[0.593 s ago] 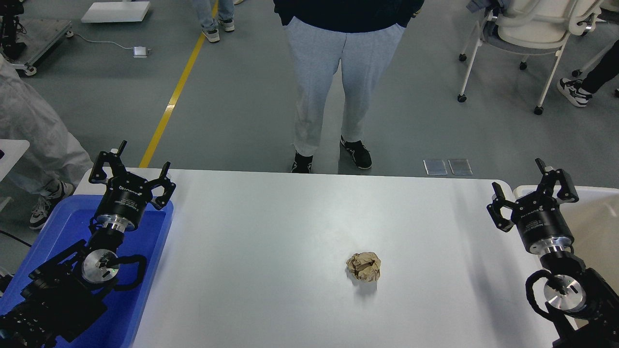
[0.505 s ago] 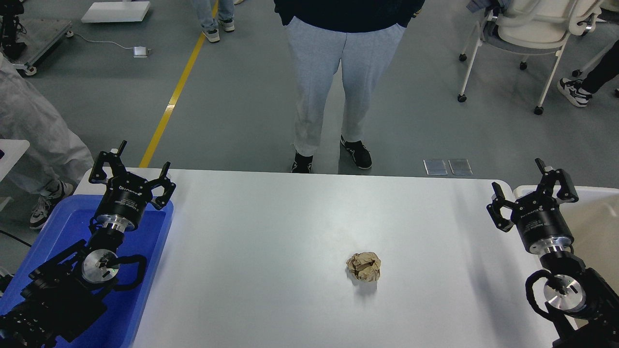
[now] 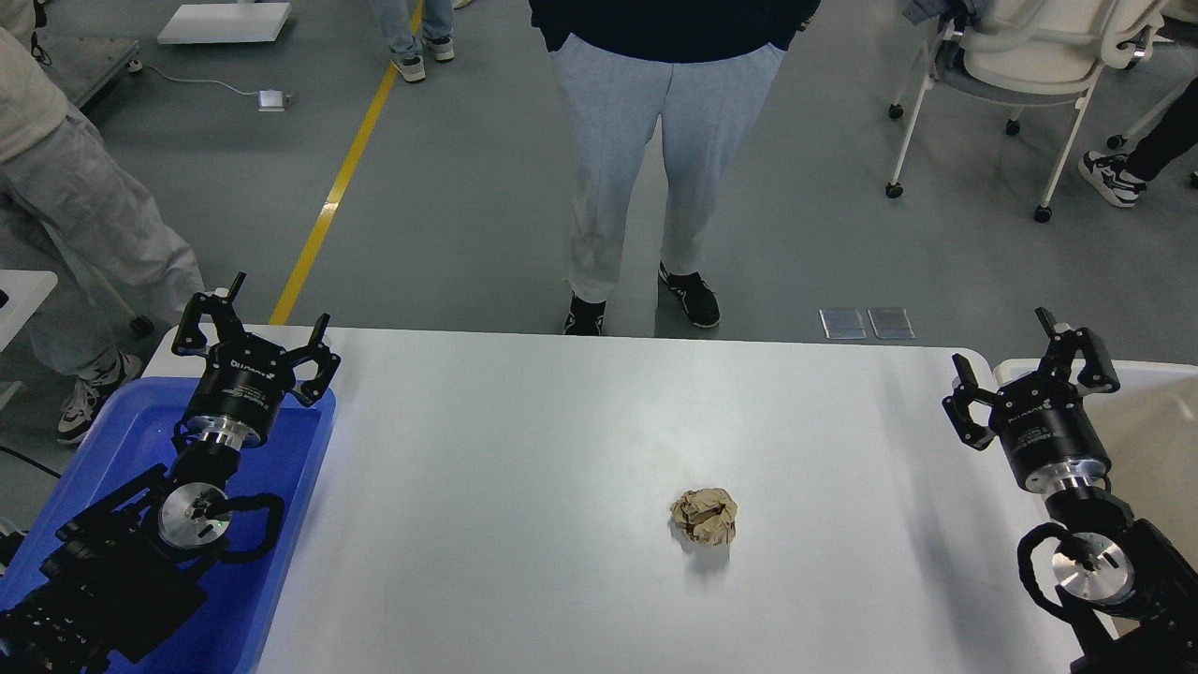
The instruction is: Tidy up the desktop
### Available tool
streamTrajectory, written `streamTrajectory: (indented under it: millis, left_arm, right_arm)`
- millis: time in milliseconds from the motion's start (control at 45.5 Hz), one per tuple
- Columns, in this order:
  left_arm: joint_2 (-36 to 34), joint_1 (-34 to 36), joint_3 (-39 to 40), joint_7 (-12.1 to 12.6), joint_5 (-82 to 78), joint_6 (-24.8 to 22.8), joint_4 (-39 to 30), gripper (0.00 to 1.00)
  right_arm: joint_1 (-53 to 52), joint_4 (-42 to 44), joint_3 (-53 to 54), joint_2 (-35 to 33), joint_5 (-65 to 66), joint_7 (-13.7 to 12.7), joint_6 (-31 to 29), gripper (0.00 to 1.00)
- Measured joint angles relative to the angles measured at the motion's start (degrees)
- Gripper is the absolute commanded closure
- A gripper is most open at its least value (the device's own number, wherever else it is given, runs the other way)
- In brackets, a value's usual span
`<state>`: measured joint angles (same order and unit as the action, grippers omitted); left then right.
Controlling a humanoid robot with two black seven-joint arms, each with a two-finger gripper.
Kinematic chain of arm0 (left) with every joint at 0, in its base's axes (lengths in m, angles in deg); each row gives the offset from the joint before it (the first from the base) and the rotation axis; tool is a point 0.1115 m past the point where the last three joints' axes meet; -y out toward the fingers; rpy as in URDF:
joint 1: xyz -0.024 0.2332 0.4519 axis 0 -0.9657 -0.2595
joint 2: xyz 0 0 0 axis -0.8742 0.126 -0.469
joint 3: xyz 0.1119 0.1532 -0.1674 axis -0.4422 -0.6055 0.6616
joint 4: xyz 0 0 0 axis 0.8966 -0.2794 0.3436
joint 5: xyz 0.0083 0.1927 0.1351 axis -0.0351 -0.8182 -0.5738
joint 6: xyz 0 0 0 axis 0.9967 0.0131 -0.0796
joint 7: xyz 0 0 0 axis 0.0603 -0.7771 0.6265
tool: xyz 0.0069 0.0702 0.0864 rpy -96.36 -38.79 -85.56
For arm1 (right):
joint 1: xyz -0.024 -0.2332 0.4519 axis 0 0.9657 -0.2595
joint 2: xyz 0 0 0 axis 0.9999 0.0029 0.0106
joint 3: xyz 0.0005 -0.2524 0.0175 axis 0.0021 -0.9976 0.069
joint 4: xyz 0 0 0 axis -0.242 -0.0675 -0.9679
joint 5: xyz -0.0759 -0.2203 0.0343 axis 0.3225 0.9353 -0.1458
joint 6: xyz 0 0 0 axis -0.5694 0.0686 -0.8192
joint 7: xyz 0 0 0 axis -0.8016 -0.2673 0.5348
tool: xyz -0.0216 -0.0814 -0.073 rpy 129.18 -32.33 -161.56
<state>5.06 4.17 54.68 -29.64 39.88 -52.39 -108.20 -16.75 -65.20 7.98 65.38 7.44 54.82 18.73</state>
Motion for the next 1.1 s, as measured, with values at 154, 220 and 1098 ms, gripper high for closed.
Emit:
streamTrajectory:
  millis: [154, 220, 1098]
  left_arm:
    - [0.00, 0.00, 0.00, 0.00, 0.00, 0.00, 0.00, 0.00]
    - [0.00, 0.00, 0.00, 0.00, 0.00, 0.00, 0.00, 0.00]
    - [0.00, 0.00, 0.02, -0.01, 0.00, 0.00, 0.02, 0.00]
  right_arm:
    - [0.14, -0.07, -0.03, -0.32, -0.05, -0.35, 0.16, 0.01]
    - [0.20, -0.08, -0.39, -0.40, -0.06, -0.54, 0.48, 0.01]
    - [0.05, -3.88, -3.13, -3.93, -3.20, -8.41, 3.92, 0.01]
